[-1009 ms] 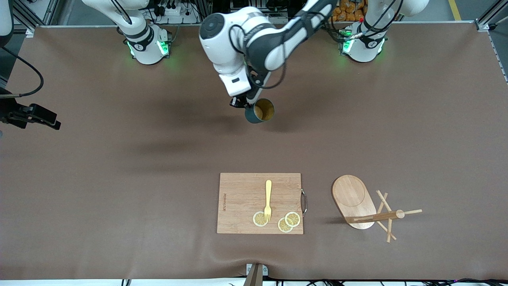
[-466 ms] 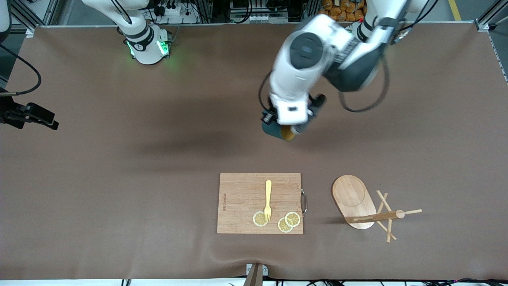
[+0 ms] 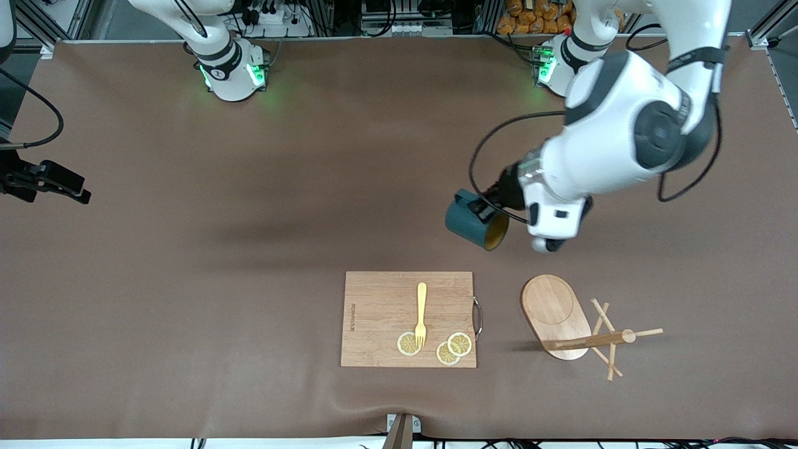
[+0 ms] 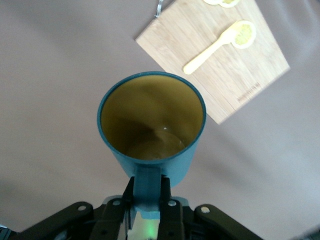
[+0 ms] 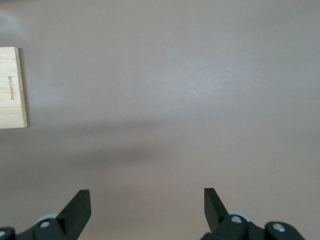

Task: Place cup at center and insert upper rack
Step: 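Lift the teal mug with the left gripper toward the wooden stand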

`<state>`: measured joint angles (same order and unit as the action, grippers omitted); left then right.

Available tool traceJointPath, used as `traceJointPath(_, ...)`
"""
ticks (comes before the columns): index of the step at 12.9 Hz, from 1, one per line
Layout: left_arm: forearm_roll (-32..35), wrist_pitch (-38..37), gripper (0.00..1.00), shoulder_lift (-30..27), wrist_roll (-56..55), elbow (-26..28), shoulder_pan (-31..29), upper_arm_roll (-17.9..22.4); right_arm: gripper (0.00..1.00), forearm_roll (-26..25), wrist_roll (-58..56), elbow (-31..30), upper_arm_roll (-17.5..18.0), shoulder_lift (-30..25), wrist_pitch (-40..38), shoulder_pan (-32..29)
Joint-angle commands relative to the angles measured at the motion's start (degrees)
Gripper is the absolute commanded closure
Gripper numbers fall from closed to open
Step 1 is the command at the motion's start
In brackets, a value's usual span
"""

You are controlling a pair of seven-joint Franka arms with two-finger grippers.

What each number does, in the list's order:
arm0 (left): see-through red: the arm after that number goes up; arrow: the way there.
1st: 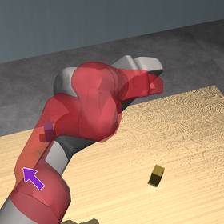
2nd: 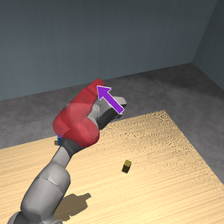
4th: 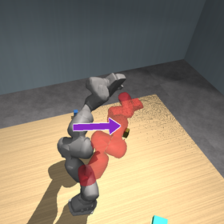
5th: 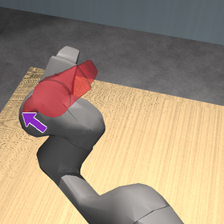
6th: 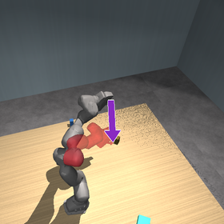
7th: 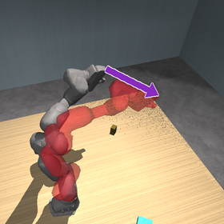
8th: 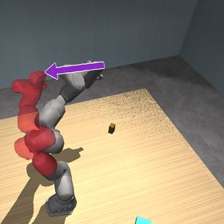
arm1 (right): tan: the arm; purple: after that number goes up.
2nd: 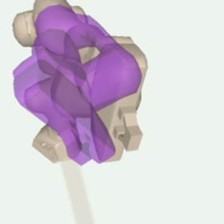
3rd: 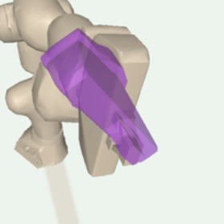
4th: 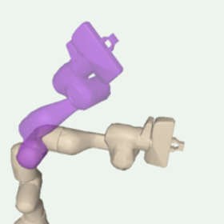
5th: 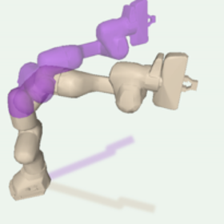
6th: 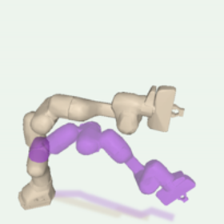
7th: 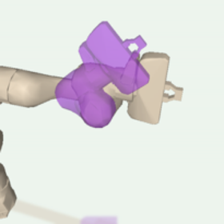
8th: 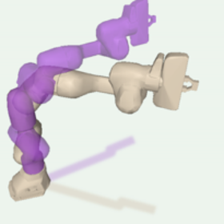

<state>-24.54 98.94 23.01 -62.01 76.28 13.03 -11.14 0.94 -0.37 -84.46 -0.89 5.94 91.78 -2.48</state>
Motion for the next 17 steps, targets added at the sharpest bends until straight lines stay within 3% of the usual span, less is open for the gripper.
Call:
traceJointPath(1,-8.39,-2.16,1.0,0.18,11.61,1.5,-6.76,-0.46,0.0,0.55,-0.15,0.62,-0.17,-0.14,-0.46,0.19)
traceJointPath(5,-18.5,-6.12,1.0,3.26,20.78,1.5,-13.98,1.03,0.0,0.2,-0.24,0.62,-0.17,-0.14,-0.37,0.28)
traceJointPath(10,-31.33,-11.48,1.0,7.48,30.08,1.06,-15.49,9.46,0.0,-0.06,-0.24,0.62,-0.17,-0.14,-0.37,0.28)
traceJointPath(17,-31.36,-15.35,1.0,9.16,44.33,1.06,-15.49,15.18,0.0,-0.15,-0.24,0.62,-0.17,-0.05,-0.28,0.28)
